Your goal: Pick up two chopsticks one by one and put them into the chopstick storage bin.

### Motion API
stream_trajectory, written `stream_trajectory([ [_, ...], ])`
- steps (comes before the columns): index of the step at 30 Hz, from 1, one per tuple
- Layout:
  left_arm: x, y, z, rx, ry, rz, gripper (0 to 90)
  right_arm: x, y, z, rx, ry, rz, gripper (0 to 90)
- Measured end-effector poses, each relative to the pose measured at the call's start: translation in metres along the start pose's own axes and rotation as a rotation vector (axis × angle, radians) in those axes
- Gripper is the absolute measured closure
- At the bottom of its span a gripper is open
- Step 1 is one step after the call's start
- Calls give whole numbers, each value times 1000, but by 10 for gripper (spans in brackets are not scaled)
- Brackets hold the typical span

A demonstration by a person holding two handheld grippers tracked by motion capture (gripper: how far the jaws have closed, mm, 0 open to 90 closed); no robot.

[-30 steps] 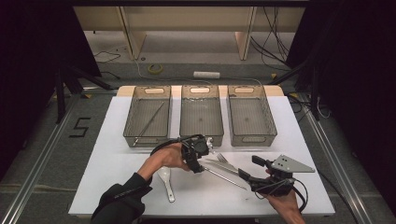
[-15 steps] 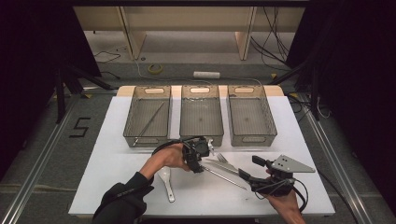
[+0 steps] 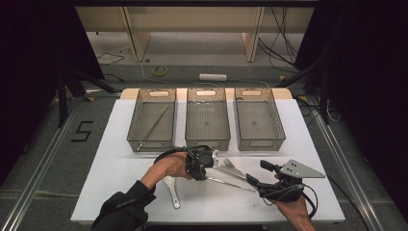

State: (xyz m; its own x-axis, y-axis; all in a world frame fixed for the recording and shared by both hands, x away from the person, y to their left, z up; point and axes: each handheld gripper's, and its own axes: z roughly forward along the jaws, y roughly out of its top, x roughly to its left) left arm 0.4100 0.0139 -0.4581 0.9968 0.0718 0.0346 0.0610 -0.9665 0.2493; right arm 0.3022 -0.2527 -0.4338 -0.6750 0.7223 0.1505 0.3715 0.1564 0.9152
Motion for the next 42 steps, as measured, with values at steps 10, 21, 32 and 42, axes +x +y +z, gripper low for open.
stream_trajectory([
  [10, -12, -1, 0, 12, 7, 75, 801, 0, 0, 0, 4, -5, -1, 261],
  [21, -23, -1, -1, 35, -12, 123, 836, 0, 0, 0, 11, -10, -3, 263],
  [32, -29, 1, -2, 52, -6, 130, 845, 0, 0, 1, 11, -9, -5, 263],
  [42, -35, 3, -6, 55, -23, 149, 846, 0, 0, 0, 10, -9, -7, 262],
])
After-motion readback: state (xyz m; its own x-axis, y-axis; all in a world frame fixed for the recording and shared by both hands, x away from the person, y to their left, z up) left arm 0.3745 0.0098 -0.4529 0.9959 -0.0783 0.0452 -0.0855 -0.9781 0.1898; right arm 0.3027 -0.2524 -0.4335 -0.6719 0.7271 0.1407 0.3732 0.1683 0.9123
